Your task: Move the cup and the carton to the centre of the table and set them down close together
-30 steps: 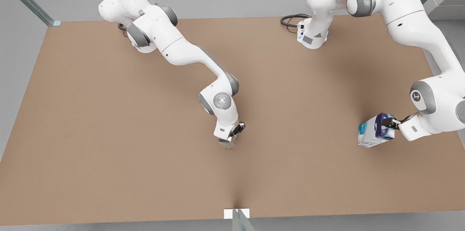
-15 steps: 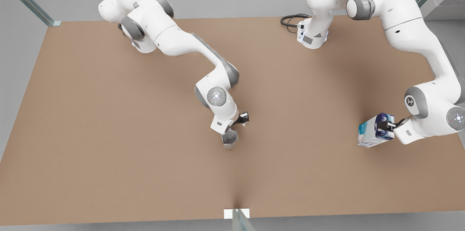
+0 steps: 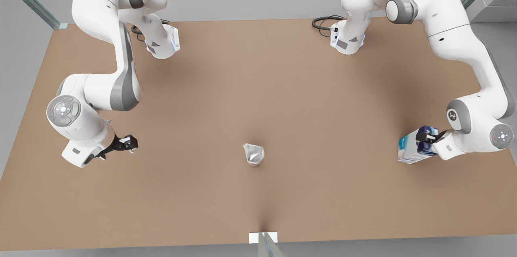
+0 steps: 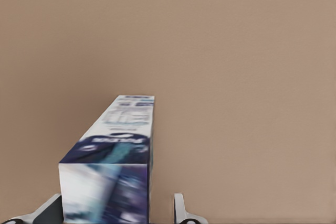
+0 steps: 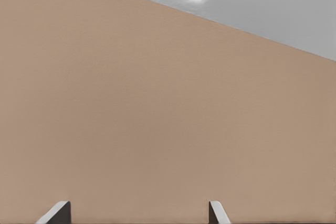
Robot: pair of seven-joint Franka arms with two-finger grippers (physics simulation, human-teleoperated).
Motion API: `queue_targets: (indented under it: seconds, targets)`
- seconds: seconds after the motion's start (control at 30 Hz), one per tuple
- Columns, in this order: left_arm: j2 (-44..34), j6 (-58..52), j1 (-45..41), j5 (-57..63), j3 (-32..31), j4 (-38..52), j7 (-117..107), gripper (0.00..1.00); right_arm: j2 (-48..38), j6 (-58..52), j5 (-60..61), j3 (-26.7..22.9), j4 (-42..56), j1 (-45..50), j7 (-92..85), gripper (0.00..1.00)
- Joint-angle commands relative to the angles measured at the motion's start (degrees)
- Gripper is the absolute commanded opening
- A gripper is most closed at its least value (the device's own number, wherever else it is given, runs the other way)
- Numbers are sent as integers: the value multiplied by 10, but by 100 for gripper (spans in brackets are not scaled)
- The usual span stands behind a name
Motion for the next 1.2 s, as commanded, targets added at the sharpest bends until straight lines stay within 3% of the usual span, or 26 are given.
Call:
queue_targets:
  seconds: [0.0,0.27,0.33,0.43,0.87,1.07,1.17]
  targets:
    - [0,1,0,-3,0,-1,0,100,1,-9,11,0,0,0,0,100]
    - [5,18,2,-2,2,2,3,98,-1,-42,20,-3,37,-28,2,100]
    - [5,17,2,-2,1,2,1,74,-2,-42,20,-4,38,-28,2,100]
    - [5,16,2,-2,0,2,0,67,-1,-39,20,-4,39,-28,2,100]
    - [1,4,2,-2,-11,3,-19,65,-2,-39,20,-4,43,-28,2,100]
    - [-12,-43,1,4,-92,2,-155,65,-2,-39,20,-5,43,-37,0,100]
    - [-19,-77,1,39,-165,3,-268,65,-1,-39,20,-5,42,-40,2,100]
